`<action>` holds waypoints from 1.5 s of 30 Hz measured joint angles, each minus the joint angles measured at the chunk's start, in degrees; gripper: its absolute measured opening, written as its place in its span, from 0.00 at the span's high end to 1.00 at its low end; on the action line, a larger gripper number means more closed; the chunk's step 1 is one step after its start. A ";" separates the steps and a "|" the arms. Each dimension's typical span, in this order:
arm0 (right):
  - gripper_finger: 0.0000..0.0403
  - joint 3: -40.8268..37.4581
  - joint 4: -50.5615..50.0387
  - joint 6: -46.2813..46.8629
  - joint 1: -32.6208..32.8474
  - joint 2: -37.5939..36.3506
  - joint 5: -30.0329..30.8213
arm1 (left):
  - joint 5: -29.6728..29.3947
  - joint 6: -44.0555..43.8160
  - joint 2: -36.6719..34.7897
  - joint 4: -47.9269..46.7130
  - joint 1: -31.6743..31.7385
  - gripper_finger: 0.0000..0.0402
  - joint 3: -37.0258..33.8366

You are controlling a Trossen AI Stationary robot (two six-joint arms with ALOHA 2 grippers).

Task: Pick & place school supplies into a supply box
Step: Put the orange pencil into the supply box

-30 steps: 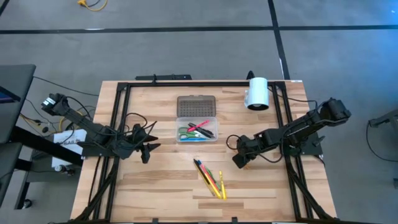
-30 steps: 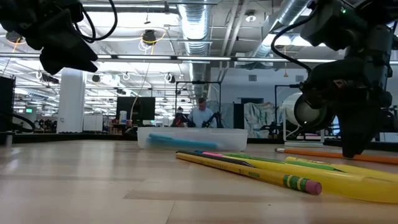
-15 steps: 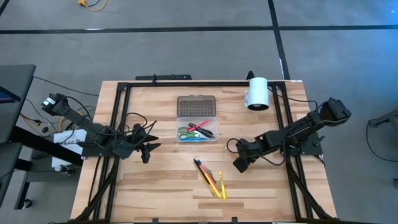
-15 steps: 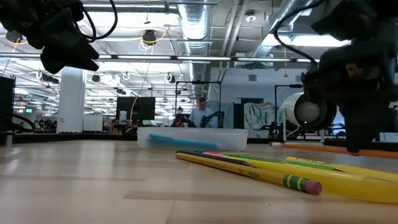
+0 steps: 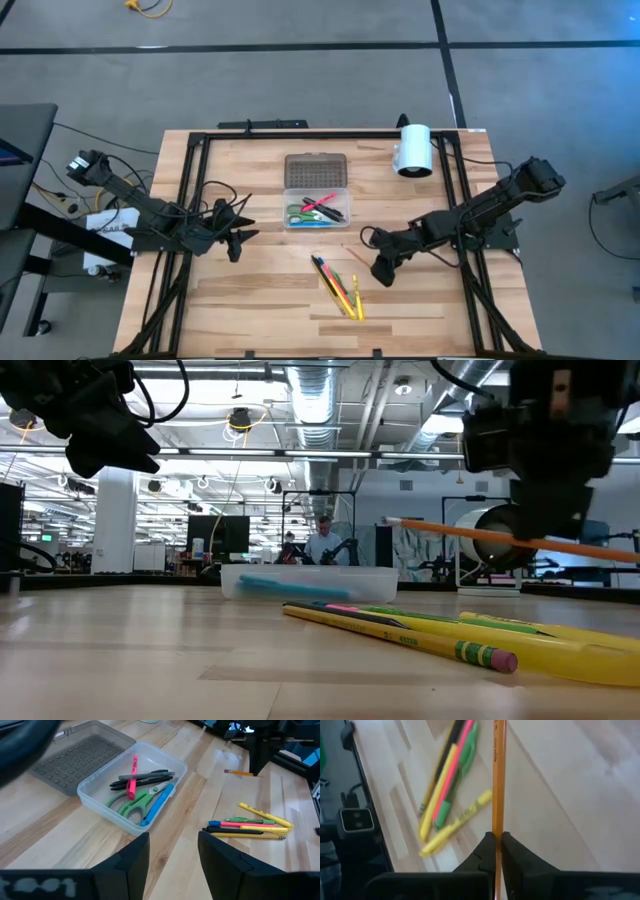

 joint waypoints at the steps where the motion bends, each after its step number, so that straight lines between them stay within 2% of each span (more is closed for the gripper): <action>1: 1.00 0.36 0.01 -0.61 -0.46 0.00 0.15 | 0.00 0.02 0.00 0.00 0.01 0.61 0.00; 9: 1.00 3.72 -0.03 -7.94 -6.71 -0.04 2.29 | 0.02 -0.01 0.00 0.22 0.01 0.61 0.00; 18: 1.00 9.04 -0.09 -21.46 -19.33 0.89 4.00 | -0.06 0.19 0.02 1.62 0.01 0.61 0.00; 25: 1.00 15.39 -0.05 -29.32 -26.00 7.26 3.39 | -0.86 0.82 0.02 3.95 -0.01 0.61 -0.02; 30: 1.00 21.87 -1.01 -33.66 -26.82 15.27 3.00 | -1.63 0.75 0.02 4.10 0.01 0.61 -0.02; 36: 1.00 30.10 -8.84 -38.23 -26.81 23.72 2.99 | -1.55 0.20 0.02 4.55 -0.01 0.61 -0.02; 45: 1.00 35.91 -15.48 -42.42 -26.77 28.48 3.43 | -1.62 0.13 0.00 4.65 -0.01 0.61 -0.02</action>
